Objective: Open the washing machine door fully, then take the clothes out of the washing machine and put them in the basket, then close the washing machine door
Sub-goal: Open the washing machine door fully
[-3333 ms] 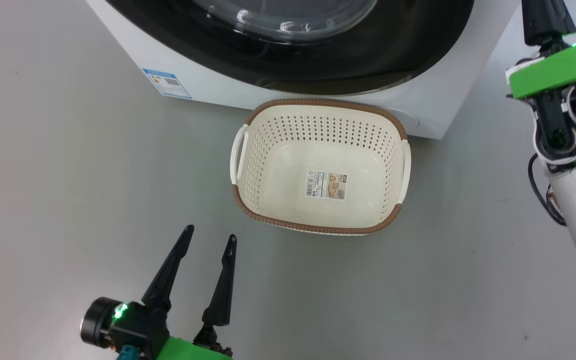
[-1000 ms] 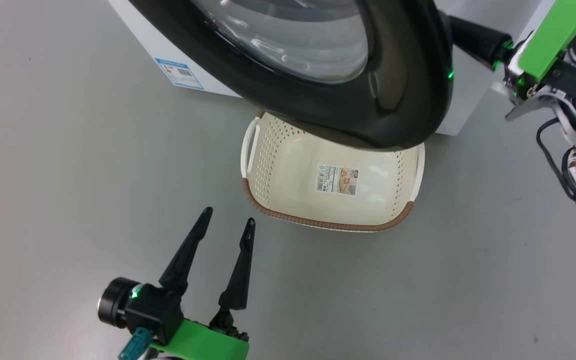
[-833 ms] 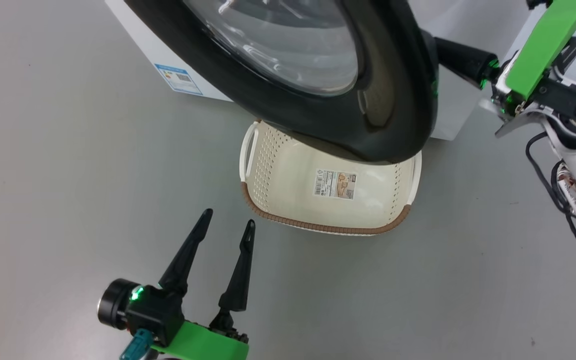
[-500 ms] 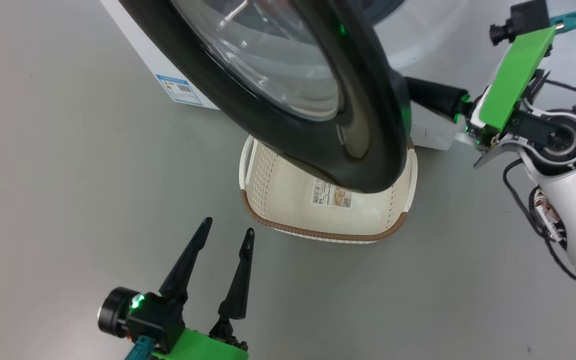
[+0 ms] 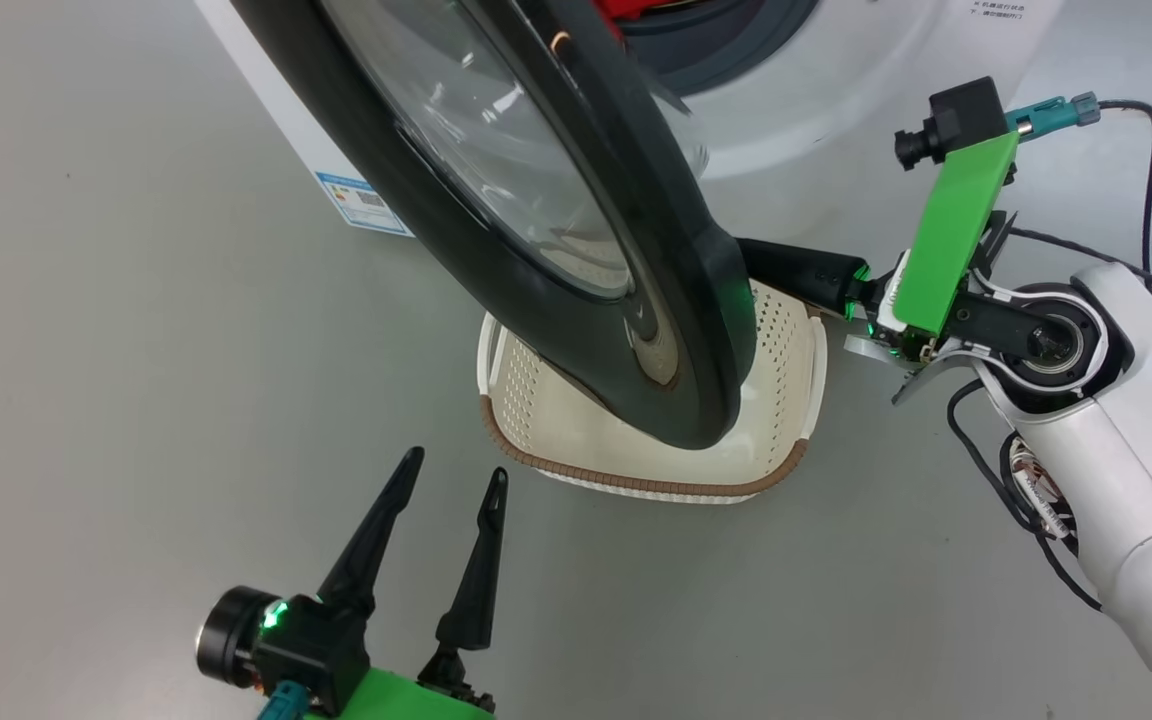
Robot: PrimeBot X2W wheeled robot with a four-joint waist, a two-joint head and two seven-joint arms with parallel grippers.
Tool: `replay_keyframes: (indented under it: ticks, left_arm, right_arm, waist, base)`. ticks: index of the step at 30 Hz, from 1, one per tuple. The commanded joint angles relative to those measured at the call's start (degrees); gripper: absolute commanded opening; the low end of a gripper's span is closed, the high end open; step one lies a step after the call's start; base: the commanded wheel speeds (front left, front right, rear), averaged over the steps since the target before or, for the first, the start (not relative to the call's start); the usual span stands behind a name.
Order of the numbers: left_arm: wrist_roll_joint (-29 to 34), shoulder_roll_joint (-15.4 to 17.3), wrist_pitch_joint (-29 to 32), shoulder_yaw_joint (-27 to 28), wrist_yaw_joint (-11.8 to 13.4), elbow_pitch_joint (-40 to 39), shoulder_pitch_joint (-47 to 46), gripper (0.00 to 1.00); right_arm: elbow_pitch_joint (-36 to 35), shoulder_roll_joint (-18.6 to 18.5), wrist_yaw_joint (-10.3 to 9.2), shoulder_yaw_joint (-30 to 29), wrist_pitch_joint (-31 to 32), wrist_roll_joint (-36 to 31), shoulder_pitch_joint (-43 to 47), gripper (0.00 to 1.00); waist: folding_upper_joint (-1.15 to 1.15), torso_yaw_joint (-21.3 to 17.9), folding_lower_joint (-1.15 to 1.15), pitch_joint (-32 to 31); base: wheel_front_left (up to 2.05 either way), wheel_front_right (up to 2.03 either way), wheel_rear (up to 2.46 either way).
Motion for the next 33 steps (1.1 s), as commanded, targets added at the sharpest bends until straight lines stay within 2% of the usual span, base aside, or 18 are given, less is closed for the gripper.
replay_keyframes:
  ticks: [1, 13, 15, 17, 21, 22, 24, 26, 33]
  left_arm:
    - [0.9, 0.5, -0.7, 2.1, 0.2, -1.4, 0.6, 1.0]
    - [1.1, 0.5, -0.7, 2.5, -0.3, -1.2, 0.6, 1.0]
    - [1.2, 0.5, -0.7, 2.6, -0.4, -1.1, 0.4, 1.0]
    - [1.3, 0.5, -0.7, 2.7, -0.6, -1.1, 0.2, 1.0]
    - [1.6, 0.5, -0.7, 3.1, -0.8, -0.9, 0.2, 1.0]
    - [1.7, 0.5, -0.7, 3.3, -0.8, -0.8, 0.2, 1.0]
    - [1.8, 0.5, -0.7, 3.7, -0.9, -0.8, 0.5, 1.0]
    - [2.0, 0.5, -0.7, 4.1, -1.0, -0.7, 0.7, 1.0]
    - [2.4, 0.5, -0.7, 5.6, -1.5, -0.5, 1.9, 1.0]
  right_arm:
    - [-1.8, 1.3, 0.44, 0.0, 0.5, -0.7, 1.1, 0.0]
    - [-1.6, 2.1, 0.44, -2.6, -1.6, -2.9, 1.5, 0.0]
    - [-1.5, 2.0, 0.44, -3.1, -2.1, -3.2, 1.6, 0.11]
    - [-1.4, 1.8, 0.44, -3.7, -2.8, -3.6, 1.8, 0.28]
    - [-1.6, 1.1, 0.44, -4.5, -3.8, -4.1, 3.4, 0.46]
    - [-1.6, 1.0, 0.44, -4.7, -4.0, -4.2, 4.0, 0.54]
    - [-1.7, 0.6, 0.44, -5.1, -4.6, -4.3, 5.2, 0.79]
    - [-1.8, 0.2, 0.44, -5.6, -5.3, -4.5, 6.5, 0.98]
    - [-2.2, -0.9, 0.44, -5.7, -8.3, -6.3, 11.7, 1.0]
  waist:
    - [0.0, -0.1, 0.0, -0.1]
    - [0.0, -0.6, 0.0, -0.3]
    - [0.0, -0.8, 0.0, -0.3]
    - [0.0, -1.0, 0.0, -0.5]
    - [0.0, -1.7, 0.0, -1.1]
    - [0.0, -1.9, 0.0, -1.3]
    - [0.0, -2.5, 0.0, -1.7]
    - [0.0, -3.0, 0.0, -2.1]
    - [0.0, -5.5, 0.0, -3.4]
  base:
    - [0.0, 0.0, 0.0]
    - [0.0, 0.0, 0.0]
    - [0.0, 0.0, 0.0]
    - [0.0, 0.0, 0.0]
    - [0.0, 0.0, 0.0]
    - [0.0, 0.0, 0.0]
    - [0.0, 0.0, 0.0]
    - [0.0, 0.0, 0.0]
    - [0.0, 0.0, 0.0]
